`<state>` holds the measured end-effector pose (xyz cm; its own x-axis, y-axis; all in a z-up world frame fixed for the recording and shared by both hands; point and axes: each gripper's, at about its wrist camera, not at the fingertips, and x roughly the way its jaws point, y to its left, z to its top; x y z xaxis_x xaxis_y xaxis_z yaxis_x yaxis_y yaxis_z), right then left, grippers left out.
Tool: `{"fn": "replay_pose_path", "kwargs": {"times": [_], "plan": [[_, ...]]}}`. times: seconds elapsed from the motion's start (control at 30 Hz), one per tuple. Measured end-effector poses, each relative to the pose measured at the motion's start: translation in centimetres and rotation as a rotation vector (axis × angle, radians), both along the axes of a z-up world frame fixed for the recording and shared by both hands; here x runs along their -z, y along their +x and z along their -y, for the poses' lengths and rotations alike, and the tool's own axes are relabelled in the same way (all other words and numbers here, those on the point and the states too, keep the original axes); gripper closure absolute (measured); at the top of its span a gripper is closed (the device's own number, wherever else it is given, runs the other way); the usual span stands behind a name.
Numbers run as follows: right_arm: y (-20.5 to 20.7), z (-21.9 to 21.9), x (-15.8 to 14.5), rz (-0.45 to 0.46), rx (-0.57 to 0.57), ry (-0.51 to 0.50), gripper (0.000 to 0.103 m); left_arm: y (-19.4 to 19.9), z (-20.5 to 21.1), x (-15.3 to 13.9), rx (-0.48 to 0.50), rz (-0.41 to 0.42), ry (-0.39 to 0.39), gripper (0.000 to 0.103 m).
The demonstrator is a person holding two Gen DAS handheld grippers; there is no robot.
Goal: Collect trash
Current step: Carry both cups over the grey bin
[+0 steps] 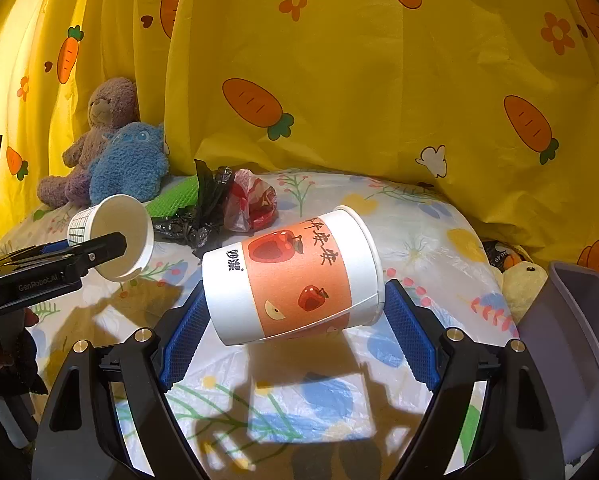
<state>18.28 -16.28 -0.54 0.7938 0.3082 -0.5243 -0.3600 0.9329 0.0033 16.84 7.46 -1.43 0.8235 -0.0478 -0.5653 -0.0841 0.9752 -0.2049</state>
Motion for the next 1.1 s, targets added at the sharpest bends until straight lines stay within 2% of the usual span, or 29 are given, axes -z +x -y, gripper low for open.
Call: {"fn": "replay_pose_path", "kwargs": {"times": [0.17,0.37,0.63,0.87,1.1], "plan": [[-1.3,1.3,0.0,0.006,0.024,0.020,0.020,-1.3,0.7,-0.1,0.038,0.017,-0.016,0.026],[-2.4,2.9,0.1,0.010,0.046,0.039,0.020,-2.2,2.6,-0.9,0.088,0.041,0.001,0.026],[-3.6,5.8,-0.5,0.034,0.099,0.064,0.020,-2.5,6.8,-2.2,0.177,0.072,0.022,0.026],[-4.4,11.0,-2.5,0.092,0.221,0.068,0.020,-0.5,13.6,-3.8,0.340,0.098,0.014,0.026],[-4.4,18.8,-3.6,0.134,0.468,0.037,0.020,1.8,23.2,-5.8,0.538,0.141,0.010,0.026]]}}
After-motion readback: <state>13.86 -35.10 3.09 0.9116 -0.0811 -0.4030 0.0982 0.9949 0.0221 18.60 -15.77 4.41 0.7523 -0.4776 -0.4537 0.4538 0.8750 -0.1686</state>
